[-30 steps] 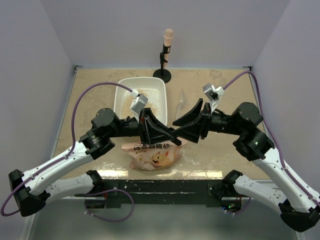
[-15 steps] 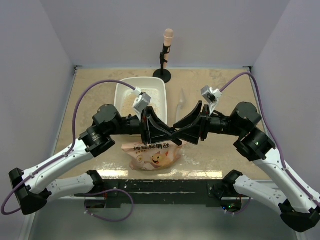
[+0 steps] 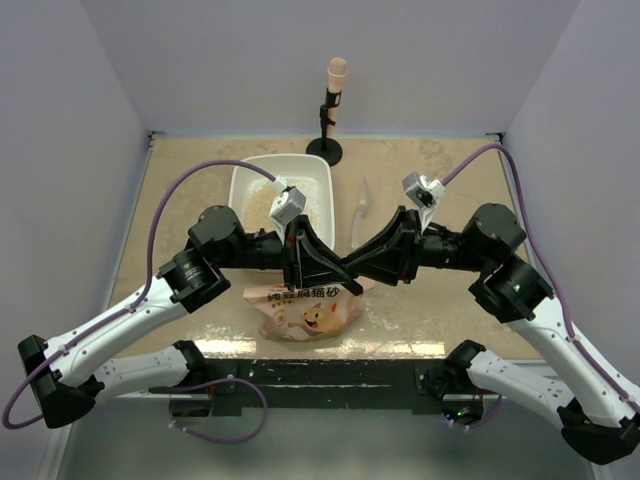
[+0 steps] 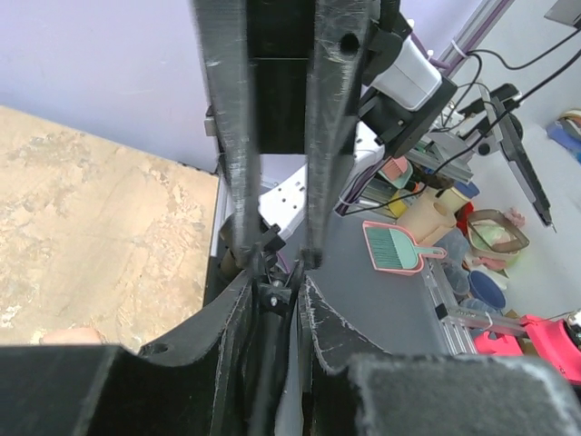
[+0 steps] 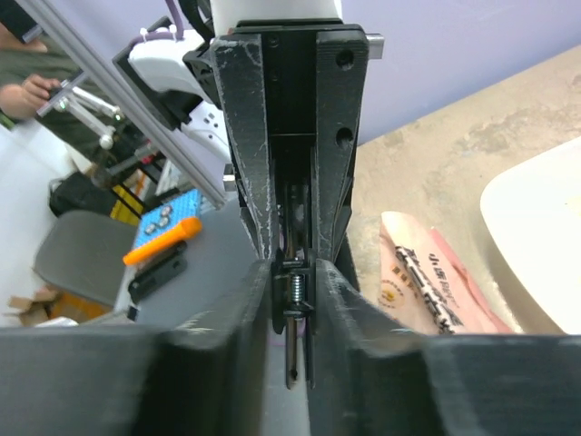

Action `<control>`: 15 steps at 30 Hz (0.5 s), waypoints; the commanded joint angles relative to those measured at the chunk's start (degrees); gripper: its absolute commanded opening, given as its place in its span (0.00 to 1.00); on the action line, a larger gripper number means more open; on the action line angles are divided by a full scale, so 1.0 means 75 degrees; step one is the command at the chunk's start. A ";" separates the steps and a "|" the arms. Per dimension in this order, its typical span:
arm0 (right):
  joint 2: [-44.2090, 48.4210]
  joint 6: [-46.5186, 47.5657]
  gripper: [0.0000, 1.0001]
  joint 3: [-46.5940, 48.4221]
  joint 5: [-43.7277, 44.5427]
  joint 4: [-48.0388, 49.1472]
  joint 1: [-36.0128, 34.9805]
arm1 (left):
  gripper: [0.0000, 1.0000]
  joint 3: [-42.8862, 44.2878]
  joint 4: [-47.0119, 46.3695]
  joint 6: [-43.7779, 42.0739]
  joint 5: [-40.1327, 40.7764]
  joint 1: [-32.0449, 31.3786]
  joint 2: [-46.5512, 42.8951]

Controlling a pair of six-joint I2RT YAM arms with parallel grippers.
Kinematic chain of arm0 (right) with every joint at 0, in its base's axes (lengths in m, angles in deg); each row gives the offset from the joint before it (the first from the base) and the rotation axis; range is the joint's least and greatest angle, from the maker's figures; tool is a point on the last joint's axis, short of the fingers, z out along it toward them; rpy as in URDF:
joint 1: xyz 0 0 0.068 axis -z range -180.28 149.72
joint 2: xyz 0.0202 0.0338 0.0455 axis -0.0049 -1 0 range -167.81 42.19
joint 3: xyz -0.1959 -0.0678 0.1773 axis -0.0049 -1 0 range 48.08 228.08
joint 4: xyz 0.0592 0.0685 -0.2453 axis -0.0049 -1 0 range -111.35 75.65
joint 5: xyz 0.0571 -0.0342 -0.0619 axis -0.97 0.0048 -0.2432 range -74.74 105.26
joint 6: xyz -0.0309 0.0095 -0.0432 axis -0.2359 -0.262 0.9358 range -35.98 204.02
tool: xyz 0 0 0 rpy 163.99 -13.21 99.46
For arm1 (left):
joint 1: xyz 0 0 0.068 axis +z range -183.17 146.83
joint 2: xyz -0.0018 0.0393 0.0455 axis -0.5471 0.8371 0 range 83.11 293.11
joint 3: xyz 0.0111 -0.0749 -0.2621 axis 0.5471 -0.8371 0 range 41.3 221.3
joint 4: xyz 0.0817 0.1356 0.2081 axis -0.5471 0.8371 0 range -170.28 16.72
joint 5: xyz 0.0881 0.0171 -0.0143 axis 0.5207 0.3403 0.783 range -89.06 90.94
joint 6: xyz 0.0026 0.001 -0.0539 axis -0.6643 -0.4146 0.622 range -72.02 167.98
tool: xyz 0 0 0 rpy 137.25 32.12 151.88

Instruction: Fill the litter box with clean litter

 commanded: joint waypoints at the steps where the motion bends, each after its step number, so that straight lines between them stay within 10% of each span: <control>1: 0.0053 0.0119 0.38 0.0145 -0.0052 0.0108 0.0021 | 0.14 0.0502 0.0094 -0.0268 -0.0009 -0.0005 -0.0090; 15: -0.0006 -0.0010 0.43 0.0005 -0.0240 0.0319 0.0021 | 0.13 0.0479 0.0012 -0.0257 -0.0021 -0.0005 -0.0055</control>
